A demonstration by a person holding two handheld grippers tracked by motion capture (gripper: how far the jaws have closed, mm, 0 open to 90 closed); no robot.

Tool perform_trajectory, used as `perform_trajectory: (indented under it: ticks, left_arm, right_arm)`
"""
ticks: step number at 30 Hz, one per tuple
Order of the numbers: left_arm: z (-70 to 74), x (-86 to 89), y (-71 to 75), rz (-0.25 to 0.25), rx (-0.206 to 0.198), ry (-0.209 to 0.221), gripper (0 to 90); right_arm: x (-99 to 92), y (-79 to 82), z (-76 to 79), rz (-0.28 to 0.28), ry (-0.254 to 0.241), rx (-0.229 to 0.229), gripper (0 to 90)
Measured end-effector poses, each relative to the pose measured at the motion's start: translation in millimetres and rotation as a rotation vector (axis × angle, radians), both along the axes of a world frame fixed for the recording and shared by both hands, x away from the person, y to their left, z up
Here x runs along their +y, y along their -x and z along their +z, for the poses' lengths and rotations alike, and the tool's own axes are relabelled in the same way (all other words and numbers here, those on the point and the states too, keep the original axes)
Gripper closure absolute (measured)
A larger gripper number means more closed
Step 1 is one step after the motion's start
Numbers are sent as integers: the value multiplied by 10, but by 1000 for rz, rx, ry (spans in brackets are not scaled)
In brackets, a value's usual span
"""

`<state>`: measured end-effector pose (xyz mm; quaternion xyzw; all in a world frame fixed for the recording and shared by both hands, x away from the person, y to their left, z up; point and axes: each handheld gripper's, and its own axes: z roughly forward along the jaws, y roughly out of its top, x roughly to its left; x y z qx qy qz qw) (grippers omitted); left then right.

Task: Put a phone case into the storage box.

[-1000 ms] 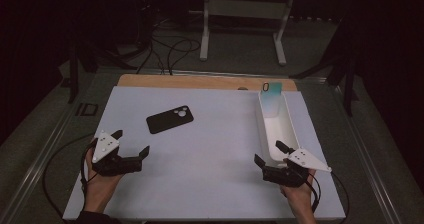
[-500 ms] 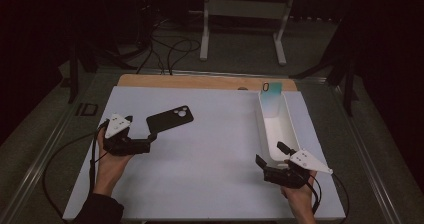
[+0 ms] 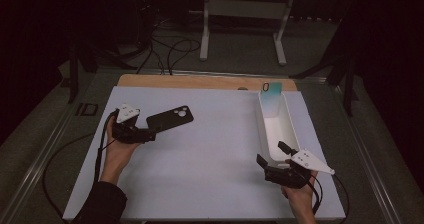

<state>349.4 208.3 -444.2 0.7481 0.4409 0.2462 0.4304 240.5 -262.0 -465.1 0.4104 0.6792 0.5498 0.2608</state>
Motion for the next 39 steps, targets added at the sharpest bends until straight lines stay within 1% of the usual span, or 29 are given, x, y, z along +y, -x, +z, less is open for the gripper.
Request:
perform_trajectory:
  ticks: [4,5,6,7,9,11,12,13,16,17,18,19,20,22,23,24,25,26,28,29,30,33,35,38,39]
  left_arm:
    - [-63,-16,-117,15,16,3,127]
    - [-63,-16,-117,15,16,3,144]
    - [-104,-25,-187,21,35,0,144]
    - [-125,-29,-217,25,42,0,169]
    - [-166,-29,-270,36,50,-14,203]
    - [-187,-26,-298,41,54,-14,234]
    - [-225,-21,-347,55,62,-17,234]
    - [-243,-19,-368,62,61,-18,280]
    - [-294,-6,-442,76,65,-16,369]
    - [-294,-6,-442,76,65,-16,411]
    - [-327,-7,-492,87,71,-19,411]
    - [-345,-5,-523,93,75,-20,483]
    - [-362,-2,-555,102,73,-26,529]
    - [-400,9,-625,133,82,-14,648]
    - [-400,9,-625,133,82,-14,708]
    - [-444,17,-696,148,102,-2,708]
    - [-469,15,-730,152,113,-9,824]
    - [-494,9,-763,154,124,-9,881]
    - [-544,-7,-825,155,146,-23,900]
    - [-544,-7,-825,155,146,-23,900]
    - [-598,-18,-884,175,168,-34,900]
    - [-669,-17,-972,198,208,-38,900]
    - [-696,-23,-1009,201,230,-35,900]
    - [-745,-50,-1061,207,254,-50,900]
    - [-752,-51,-1076,211,257,-46,900]
  right_arm:
    - [5,-2,-5,4,-3,1,85]
    - [5,-2,-5,4,-3,1,85]
    - [5,-3,-5,5,-5,1,85]
    - [1,-2,-3,5,-5,0,85]
    - [-3,-2,-2,4,-7,-1,85]
    - [-6,0,1,3,-9,1,85]
    - [-9,0,4,3,-11,-1,85]
    - [-12,2,9,3,-12,-2,85]
    - [-10,2,10,4,-14,-1,85]
    - [-10,2,10,4,-14,-1,85]
    - [-9,1,10,5,-14,-3,85]
    - [-8,1,13,5,-16,-3,85]
    - [-9,1,14,6,-18,-3,85]
    - [-13,1,16,6,-23,-1,85]
    - [-13,1,16,6,-23,-1,85]
    - [-16,0,15,7,-25,0,85]
    - [-21,-1,16,7,-28,0,85]
    - [-24,-2,18,6,-30,-1,85]
    - [-29,1,26,9,-31,-5,85]
    - [-29,1,26,9,-31,-5,85]
    - [-31,2,29,9,-34,-4,85]
    - [-39,8,36,7,-38,-6,85]
    - [-41,11,38,9,-39,-7,85]
    - [-42,16,41,10,-45,-8,85]
    - [-45,14,41,12,-47,-8,85]
